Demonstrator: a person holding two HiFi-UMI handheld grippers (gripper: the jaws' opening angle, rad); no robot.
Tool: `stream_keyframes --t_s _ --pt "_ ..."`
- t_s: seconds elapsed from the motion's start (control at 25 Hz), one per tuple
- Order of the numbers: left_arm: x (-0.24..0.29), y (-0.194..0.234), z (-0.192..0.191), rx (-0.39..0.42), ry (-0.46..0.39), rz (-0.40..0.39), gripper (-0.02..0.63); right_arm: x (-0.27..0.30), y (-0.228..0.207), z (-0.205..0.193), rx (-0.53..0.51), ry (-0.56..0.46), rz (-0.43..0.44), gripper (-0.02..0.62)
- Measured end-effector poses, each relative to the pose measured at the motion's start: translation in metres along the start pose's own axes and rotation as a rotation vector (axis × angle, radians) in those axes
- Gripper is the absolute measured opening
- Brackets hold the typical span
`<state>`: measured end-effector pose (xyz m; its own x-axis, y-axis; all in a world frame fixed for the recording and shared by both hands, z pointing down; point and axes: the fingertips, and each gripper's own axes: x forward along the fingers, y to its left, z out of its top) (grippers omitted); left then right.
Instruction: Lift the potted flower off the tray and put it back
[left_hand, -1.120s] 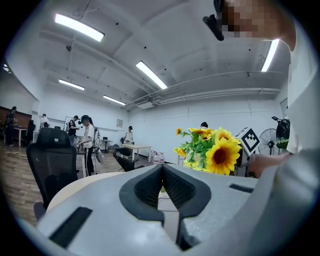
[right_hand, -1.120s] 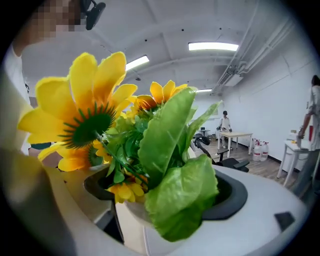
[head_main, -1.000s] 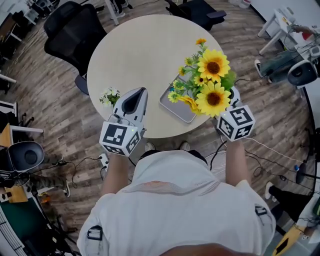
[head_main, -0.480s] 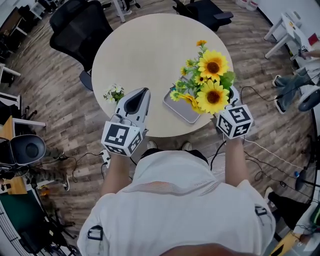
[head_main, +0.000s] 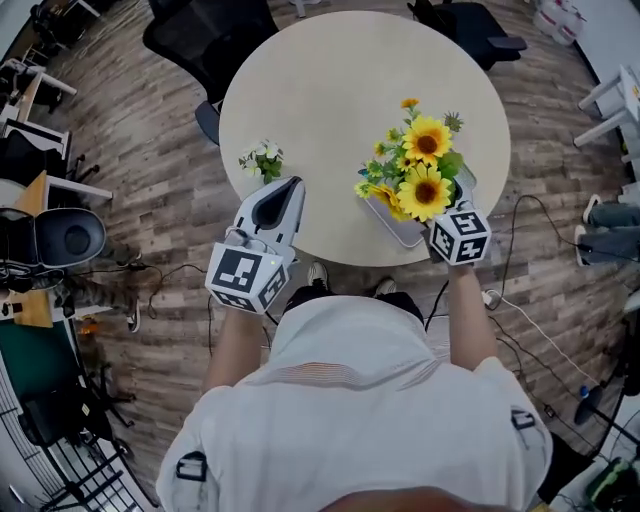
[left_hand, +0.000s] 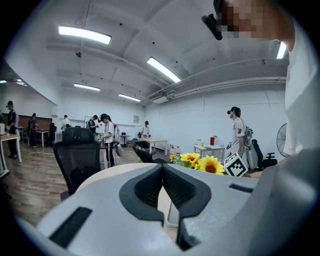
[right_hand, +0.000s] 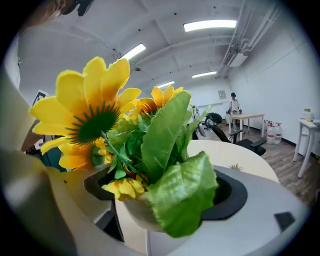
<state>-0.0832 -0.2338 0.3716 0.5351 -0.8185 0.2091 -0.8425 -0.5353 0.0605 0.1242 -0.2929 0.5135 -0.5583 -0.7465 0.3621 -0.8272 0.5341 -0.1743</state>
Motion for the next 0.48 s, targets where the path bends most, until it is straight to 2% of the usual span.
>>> stream_keyframes --t_s 0.24,0.48 --pt "-0.011 0.018 -0.009 -0.024 0.023 0.077 0.005 0.046 0.004 -0.068 -0.018 0.140 0.074 0.489" --pt "-0.013 0.026 -0.017 -0.037 0.036 0.103 0.005 0.079 0.003 -0.121 -0.046 0.259 0.098 0.489"
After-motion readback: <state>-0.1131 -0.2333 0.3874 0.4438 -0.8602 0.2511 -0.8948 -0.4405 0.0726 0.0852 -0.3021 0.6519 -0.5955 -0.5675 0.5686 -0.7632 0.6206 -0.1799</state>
